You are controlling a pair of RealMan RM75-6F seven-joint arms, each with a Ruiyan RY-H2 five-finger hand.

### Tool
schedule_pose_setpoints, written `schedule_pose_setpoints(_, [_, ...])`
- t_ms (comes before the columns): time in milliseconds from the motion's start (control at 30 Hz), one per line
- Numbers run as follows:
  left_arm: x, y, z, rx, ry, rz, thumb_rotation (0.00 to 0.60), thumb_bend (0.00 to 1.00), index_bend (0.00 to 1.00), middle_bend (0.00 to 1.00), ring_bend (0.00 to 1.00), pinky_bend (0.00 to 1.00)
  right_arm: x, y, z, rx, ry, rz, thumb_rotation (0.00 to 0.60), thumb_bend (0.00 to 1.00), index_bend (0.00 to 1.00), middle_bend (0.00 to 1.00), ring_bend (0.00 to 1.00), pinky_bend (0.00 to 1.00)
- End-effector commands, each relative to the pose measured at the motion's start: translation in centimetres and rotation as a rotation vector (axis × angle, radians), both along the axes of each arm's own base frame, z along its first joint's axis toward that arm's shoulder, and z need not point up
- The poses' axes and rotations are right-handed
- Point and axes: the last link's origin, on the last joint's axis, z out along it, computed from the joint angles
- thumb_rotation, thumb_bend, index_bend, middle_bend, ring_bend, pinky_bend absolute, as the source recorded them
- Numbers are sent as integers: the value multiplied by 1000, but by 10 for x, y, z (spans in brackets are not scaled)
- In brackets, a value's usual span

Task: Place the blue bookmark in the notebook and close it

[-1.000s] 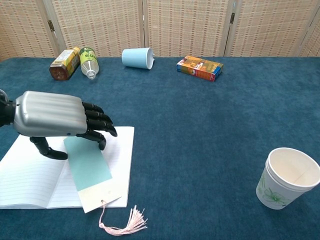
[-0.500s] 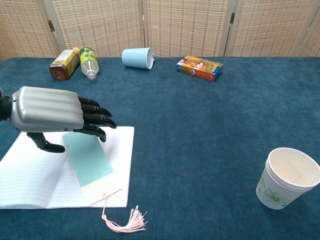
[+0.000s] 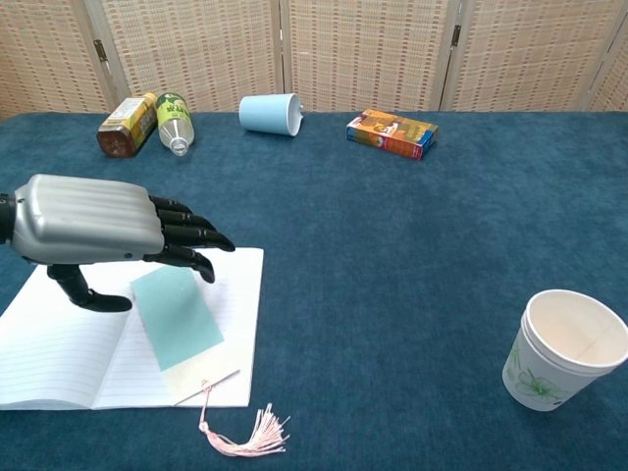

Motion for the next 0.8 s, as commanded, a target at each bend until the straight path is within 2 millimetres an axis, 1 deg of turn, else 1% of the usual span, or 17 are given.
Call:
schedule_pose_setpoints(33, [3,-6,-5,-17,11,-12,600,421,203,0,0,137,0,0,-1,3,-1,2,600,298,74,189,89,105])
schedule_pose_setpoints(167, [10,-13,-15,-39,11,-18,600,440,205,0,0,130,0,0,0,1,-2,2,600,298,74,190,89,105])
schedule_pose_setpoints(467, [23,-24,-34,-61,37,-61,600,441,216,0,0,129,-2,2,1,-2,-8,-1,600,298,74,190,89,105])
schedule_pose_setpoints(800, [28,-35,-39,-54,54,-70,600,441,238,0,0,128,-5,3,0,0,-15,-4,600,299,74,190,89,105])
